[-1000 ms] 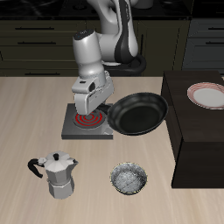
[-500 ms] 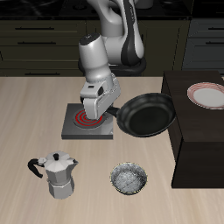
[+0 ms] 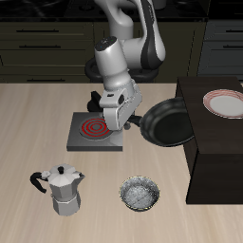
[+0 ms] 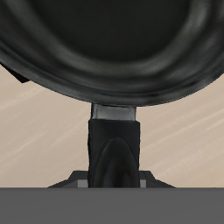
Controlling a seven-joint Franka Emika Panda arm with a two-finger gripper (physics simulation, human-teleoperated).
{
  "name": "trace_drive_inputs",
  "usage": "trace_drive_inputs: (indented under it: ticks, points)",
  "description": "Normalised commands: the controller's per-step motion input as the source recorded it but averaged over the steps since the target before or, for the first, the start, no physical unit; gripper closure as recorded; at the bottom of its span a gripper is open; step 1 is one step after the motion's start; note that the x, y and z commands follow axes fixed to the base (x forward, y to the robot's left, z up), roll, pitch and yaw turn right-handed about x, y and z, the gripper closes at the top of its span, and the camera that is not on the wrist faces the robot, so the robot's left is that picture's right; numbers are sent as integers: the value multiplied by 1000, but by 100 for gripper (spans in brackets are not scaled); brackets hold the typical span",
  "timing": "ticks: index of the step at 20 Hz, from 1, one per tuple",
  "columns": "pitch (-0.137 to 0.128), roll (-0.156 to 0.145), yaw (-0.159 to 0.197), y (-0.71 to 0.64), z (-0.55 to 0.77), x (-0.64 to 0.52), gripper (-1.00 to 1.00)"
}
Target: Place the frypan on the top layer of the shelf
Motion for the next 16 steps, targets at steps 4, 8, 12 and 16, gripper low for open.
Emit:
trace_drive_inputs:
  ticks: [4, 8, 12, 16]
  points:
    - [3, 43, 15, 232, 31, 13, 100]
    - [-15, 49, 55, 324, 93, -52, 100]
    - [-30, 72, 78, 422, 158, -46, 100]
    - [-9, 89, 49, 571, 191, -91, 100]
